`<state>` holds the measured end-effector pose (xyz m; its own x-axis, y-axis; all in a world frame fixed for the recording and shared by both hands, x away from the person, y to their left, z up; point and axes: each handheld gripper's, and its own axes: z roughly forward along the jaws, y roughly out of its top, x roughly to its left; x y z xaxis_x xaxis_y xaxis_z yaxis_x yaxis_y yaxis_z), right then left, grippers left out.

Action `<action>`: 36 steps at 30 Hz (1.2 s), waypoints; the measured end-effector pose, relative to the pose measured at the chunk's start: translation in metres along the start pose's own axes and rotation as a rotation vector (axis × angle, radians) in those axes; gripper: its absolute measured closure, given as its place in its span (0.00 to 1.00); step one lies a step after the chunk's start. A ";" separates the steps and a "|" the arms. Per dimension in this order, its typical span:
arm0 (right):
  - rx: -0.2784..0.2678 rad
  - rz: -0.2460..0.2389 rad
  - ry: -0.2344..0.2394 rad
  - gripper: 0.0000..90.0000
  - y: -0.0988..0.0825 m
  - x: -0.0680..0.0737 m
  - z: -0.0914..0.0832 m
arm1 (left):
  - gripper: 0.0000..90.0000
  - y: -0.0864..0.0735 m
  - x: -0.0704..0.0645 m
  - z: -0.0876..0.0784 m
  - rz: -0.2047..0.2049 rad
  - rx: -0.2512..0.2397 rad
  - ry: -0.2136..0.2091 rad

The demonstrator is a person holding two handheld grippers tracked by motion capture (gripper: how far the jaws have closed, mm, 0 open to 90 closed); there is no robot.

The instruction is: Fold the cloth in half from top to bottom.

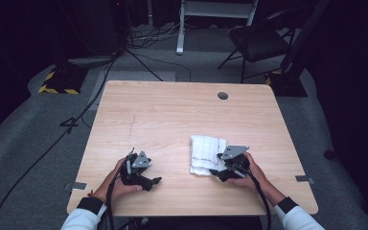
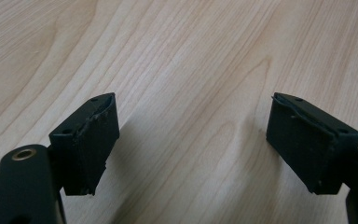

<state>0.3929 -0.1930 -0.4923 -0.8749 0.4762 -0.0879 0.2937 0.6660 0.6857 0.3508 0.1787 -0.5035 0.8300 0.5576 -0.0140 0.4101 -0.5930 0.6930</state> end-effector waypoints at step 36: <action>0.076 -0.001 -0.063 0.33 0.043 -0.036 0.022 | 0.17 -0.001 0.003 -0.001 -0.005 0.006 0.006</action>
<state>0.4455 -0.1687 -0.4761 -0.8500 0.5091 -0.1350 0.3233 0.7067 0.6293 0.3525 0.1813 -0.5034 0.8255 0.5642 -0.0130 0.4167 -0.5939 0.6882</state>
